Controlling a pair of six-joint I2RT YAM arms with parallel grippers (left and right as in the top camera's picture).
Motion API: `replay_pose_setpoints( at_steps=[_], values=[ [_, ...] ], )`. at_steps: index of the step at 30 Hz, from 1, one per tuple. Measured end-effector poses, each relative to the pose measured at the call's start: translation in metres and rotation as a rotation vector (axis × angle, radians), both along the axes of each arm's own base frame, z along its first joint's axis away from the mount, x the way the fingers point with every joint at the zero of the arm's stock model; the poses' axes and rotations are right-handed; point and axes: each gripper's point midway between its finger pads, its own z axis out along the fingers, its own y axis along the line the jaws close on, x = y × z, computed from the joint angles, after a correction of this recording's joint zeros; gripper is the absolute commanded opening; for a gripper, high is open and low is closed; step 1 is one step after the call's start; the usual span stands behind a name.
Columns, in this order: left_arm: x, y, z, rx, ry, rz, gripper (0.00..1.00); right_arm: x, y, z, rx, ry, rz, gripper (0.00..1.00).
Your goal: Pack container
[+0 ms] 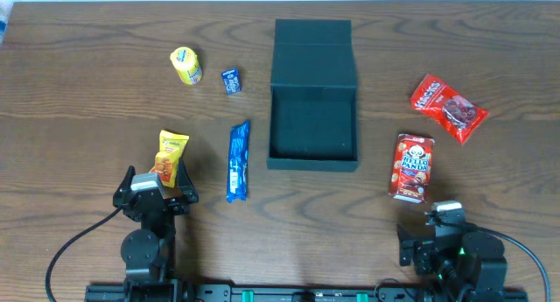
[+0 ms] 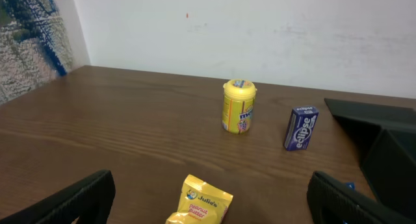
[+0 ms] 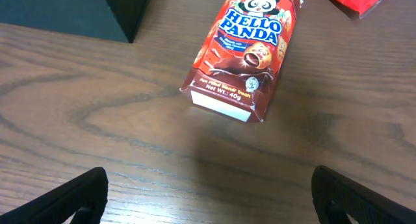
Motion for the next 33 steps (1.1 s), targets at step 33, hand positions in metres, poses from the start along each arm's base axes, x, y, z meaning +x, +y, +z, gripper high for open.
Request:
replay_pose_setpoints(
  at_steps=[33],
  values=[
    [0.0, 0.0, 0.0, 0.0, 0.0, 0.001, 0.95, 0.054, -0.001, 0.074, -0.013, -0.058, -0.013, 0.99]
  ],
)
